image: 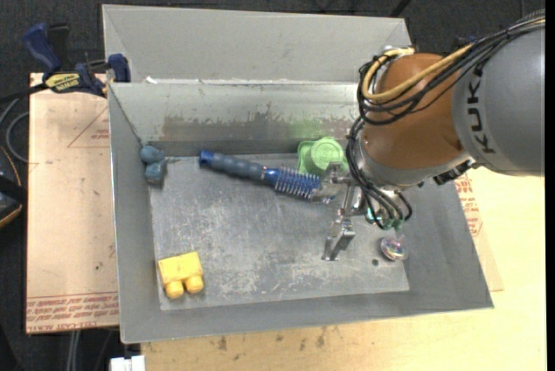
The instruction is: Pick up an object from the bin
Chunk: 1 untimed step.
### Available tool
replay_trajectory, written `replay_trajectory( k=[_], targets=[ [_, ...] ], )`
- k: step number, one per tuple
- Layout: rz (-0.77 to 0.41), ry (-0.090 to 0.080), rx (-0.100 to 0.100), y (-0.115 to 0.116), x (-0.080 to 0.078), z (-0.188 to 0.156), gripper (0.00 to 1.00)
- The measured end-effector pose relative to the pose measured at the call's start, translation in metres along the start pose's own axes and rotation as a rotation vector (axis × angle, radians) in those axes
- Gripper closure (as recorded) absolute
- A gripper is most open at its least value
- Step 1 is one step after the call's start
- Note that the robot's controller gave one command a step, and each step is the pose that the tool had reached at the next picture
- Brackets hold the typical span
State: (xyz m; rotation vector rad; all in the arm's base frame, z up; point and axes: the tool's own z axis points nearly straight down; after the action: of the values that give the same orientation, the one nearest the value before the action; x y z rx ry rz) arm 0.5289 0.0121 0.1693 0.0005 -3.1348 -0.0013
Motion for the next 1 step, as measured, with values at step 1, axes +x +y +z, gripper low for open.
replay_trajectory(
  k=[1],
  targets=[
    [0.301, -0.008, -0.003, 0.0609, -0.1016, 0.0710, 0.00]
  ],
)
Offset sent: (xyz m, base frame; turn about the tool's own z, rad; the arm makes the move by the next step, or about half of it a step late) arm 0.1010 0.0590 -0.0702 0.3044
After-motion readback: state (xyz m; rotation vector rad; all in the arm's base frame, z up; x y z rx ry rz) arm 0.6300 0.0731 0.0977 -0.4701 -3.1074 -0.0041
